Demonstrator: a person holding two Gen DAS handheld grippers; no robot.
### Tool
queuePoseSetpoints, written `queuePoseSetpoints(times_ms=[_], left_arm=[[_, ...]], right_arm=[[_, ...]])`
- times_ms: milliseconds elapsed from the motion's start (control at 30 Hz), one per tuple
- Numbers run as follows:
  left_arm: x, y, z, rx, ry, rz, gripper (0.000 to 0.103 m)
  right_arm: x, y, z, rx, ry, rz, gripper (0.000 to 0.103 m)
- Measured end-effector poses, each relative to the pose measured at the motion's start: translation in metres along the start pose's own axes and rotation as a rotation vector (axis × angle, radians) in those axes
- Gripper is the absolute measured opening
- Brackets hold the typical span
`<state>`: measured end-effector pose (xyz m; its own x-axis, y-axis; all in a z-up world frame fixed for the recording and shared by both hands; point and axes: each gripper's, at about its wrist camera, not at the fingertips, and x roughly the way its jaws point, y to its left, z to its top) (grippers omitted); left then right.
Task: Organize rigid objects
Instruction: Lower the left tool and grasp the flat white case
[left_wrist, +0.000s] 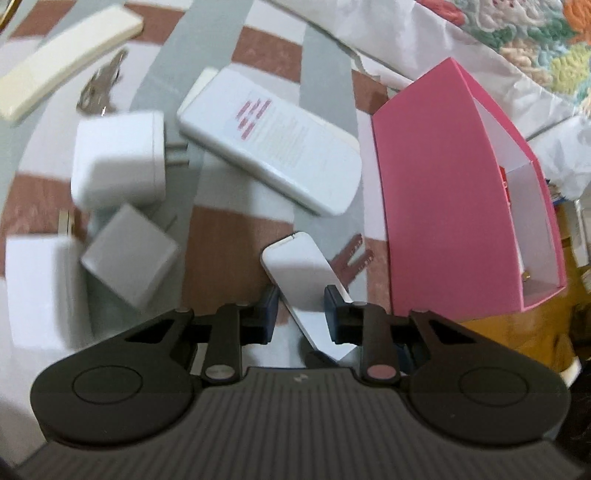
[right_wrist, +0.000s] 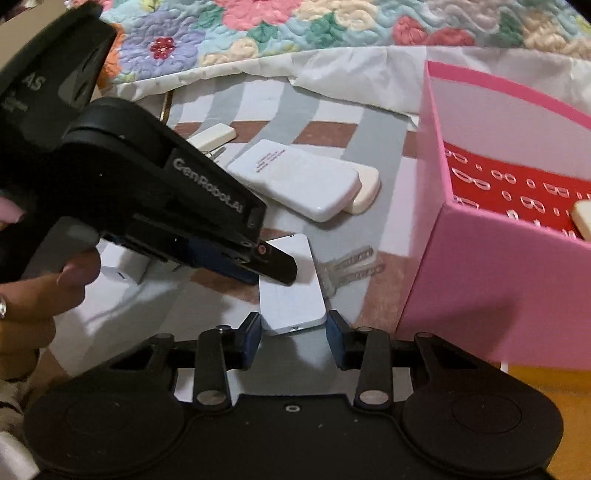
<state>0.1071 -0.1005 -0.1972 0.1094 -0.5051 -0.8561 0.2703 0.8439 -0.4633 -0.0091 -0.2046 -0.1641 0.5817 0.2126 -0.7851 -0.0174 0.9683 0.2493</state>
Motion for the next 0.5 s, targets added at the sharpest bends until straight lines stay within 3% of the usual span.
queuePoseSetpoints(times_ms=[167, 233, 333, 500], left_arm=[[0.002, 0.012, -0.006, -0.067, 0.032, -0.037, 0.026], [0.003, 0.011, -0.007, -0.054, 0.025, -0.033, 0.027], [0.004, 0.008, -0.009, -0.033, 0.023, -0.015, 0.025], [0.001, 0.007, -0.012, -0.014, 0.001, -0.004, 0.025]], right_arm=[[0.009, -0.010, 0.001, 0.134, 0.064, 0.092, 0.044], [0.009, -0.010, -0.002, 0.132, 0.061, 0.099, 0.045], [0.014, -0.006, 0.001, 0.072, 0.076, 0.123, 0.046], [0.025, 0.010, 0.011, -0.169, 0.076, 0.084, 0.045]])
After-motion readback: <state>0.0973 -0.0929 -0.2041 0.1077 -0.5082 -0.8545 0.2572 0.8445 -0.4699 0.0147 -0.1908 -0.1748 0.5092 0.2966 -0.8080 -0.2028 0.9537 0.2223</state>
